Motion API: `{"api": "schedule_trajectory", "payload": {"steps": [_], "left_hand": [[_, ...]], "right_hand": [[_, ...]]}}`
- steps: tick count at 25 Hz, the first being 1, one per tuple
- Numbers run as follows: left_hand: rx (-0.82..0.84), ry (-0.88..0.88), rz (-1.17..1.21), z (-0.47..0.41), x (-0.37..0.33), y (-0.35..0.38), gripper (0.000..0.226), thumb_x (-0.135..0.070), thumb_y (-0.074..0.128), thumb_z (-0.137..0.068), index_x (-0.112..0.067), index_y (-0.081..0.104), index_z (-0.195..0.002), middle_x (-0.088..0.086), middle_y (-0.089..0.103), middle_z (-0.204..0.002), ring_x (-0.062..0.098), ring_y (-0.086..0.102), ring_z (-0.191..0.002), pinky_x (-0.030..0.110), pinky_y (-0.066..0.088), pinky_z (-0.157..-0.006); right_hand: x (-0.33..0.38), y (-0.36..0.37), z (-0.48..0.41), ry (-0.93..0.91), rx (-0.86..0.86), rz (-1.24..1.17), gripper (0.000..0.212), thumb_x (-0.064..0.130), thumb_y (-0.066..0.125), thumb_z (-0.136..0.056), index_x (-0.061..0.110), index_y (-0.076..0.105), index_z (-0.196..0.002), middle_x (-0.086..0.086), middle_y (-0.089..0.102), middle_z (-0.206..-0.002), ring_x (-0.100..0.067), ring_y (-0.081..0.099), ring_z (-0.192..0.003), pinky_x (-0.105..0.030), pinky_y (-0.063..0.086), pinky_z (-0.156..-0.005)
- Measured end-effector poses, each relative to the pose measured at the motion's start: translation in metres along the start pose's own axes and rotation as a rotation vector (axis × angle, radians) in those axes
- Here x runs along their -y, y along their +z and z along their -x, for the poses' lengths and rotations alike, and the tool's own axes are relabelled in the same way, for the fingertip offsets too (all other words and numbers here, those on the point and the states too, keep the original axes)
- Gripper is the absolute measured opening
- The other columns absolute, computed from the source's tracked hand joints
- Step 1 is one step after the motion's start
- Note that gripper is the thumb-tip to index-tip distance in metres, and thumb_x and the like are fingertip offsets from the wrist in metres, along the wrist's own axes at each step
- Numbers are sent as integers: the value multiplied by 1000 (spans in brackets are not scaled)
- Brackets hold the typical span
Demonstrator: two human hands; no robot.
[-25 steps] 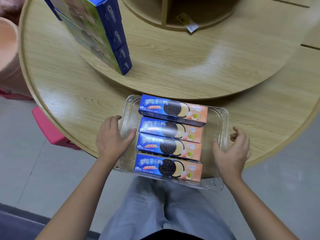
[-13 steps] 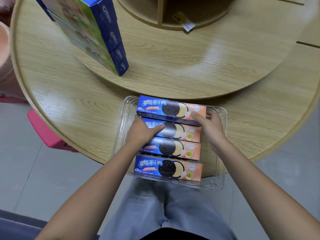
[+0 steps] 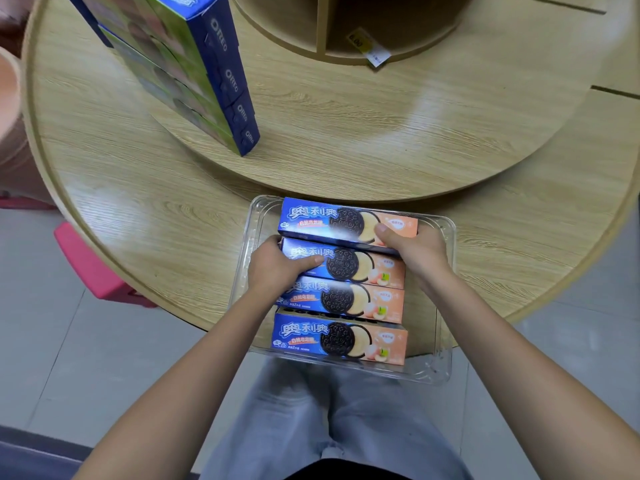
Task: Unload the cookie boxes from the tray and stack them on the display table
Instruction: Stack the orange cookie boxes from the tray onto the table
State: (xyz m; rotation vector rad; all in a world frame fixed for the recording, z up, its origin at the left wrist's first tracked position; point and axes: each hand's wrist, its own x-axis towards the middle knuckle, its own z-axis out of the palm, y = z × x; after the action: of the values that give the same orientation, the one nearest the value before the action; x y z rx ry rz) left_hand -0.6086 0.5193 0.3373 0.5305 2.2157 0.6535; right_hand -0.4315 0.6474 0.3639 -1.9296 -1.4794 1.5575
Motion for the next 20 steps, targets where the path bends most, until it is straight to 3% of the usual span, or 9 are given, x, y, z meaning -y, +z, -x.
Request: {"api": "schedule_trajectory", "payload": {"steps": [4, 9, 13, 17, 20], "left_hand": [[-6, -7, 8, 8, -1, -8, 76, -53, 85, -47, -21, 60, -110, -4, 71, -104, 19, 66, -94, 38, 53, -85], [132, -67, 152, 6, 3, -22, 79, -33, 92, -45, -15, 57, -113, -10, 67, -93, 13, 66, -88, 39, 54, -87], [230, -71, 252, 3, 5, -31, 79, -25, 93, -35, -12, 56, -104, 8, 68, -105, 25, 66, -99, 43, 54, -89], [277, -38, 322, 9, 5, -40, 60, -9, 91, -49, -15, 55, -96, 16, 67, -108, 22, 67, -90, 31, 54, -73], [255, 26, 338, 19, 1, -49, 59, -9, 91, -48, -16, 55, -94, 11, 68, -99, 14, 67, -77, 28, 55, -67]], "right_hand": [[-2, -6, 11, -74, -38, 40, 23, 31, 83, -65, 21, 64, -74, 5, 69, -78, -14, 67, -75, -32, 53, -74], [-7, -20, 14, -54, -44, -24, 62, 19, 89, -54, 10, 57, -106, -1, 66, -93, -17, 65, -86, -36, 55, -83], [0, -31, 21, -75, 28, -147, 63, 4, 85, -57, 10, 55, -112, 5, 62, -86, -4, 60, -75, -16, 54, -69], [9, -42, 26, -138, 108, -147, 59, -8, 82, -54, 9, 57, -105, 5, 64, -83, 5, 63, -59, -10, 50, -55], [14, -53, 32, -211, 103, -107, 63, -7, 84, -51, 13, 57, -105, 3, 66, -87, 2, 66, -67, -13, 54, -58]]}}
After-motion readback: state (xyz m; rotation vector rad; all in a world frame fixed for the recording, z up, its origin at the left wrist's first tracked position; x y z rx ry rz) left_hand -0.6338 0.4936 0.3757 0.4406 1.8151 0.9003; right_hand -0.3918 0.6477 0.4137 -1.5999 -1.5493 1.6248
